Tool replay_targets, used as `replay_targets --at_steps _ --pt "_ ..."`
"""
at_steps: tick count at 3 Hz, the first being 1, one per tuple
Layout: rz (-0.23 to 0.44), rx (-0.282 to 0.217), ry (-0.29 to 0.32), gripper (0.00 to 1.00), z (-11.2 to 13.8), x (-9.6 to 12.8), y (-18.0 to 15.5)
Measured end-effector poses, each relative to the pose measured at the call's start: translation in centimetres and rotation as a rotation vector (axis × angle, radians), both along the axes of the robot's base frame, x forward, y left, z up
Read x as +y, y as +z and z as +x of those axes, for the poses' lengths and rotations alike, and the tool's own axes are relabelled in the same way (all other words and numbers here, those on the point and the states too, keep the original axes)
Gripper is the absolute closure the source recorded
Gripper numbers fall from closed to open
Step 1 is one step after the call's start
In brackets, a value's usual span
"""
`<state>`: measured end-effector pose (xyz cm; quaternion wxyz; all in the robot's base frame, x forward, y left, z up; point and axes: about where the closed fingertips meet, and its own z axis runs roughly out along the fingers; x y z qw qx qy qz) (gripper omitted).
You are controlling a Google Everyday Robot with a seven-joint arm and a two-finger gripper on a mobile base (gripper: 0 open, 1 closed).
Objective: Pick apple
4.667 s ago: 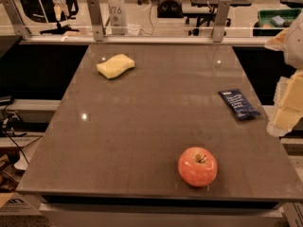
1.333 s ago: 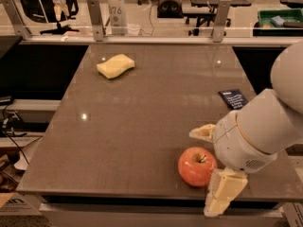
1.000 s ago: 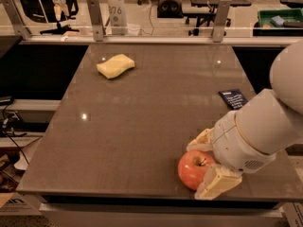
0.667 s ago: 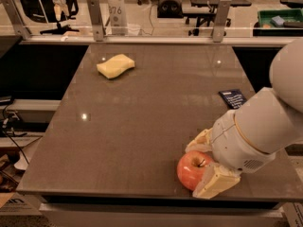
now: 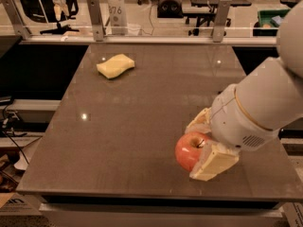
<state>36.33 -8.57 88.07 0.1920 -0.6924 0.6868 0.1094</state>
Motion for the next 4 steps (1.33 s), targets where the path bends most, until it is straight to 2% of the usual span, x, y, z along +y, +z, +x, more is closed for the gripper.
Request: replay_targets --at_steps 2,4 --pt "-0.013 -0.051 -0.05 1.0 3.2 -0.2 5.8" --pt "0.01 -0.118 -0.073 1.0 5.8 -0.7 11.6"
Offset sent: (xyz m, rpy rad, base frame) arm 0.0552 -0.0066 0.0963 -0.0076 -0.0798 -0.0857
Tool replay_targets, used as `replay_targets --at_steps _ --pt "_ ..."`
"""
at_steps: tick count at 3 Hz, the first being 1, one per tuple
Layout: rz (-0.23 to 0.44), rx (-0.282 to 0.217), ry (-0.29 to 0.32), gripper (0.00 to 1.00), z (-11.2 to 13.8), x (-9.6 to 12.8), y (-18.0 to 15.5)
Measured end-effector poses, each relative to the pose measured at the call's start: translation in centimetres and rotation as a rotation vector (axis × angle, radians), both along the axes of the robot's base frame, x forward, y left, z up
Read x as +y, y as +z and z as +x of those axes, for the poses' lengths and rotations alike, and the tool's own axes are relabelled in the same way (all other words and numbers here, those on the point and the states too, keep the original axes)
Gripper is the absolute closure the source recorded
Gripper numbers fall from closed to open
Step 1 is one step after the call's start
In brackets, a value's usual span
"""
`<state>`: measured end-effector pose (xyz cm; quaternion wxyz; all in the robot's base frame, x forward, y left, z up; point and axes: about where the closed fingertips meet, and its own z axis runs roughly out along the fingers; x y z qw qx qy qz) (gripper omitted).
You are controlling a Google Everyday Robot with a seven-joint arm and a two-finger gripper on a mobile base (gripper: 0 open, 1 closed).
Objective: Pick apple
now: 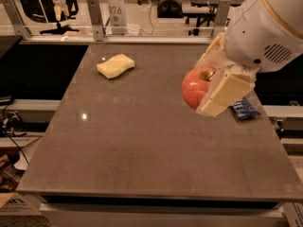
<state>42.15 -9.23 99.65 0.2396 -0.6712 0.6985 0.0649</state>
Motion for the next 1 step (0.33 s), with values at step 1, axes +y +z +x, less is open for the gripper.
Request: replay_targets --at_steps 1 --pt "0.0 0.0 0.0 1.0 0.0 0.0 0.01"
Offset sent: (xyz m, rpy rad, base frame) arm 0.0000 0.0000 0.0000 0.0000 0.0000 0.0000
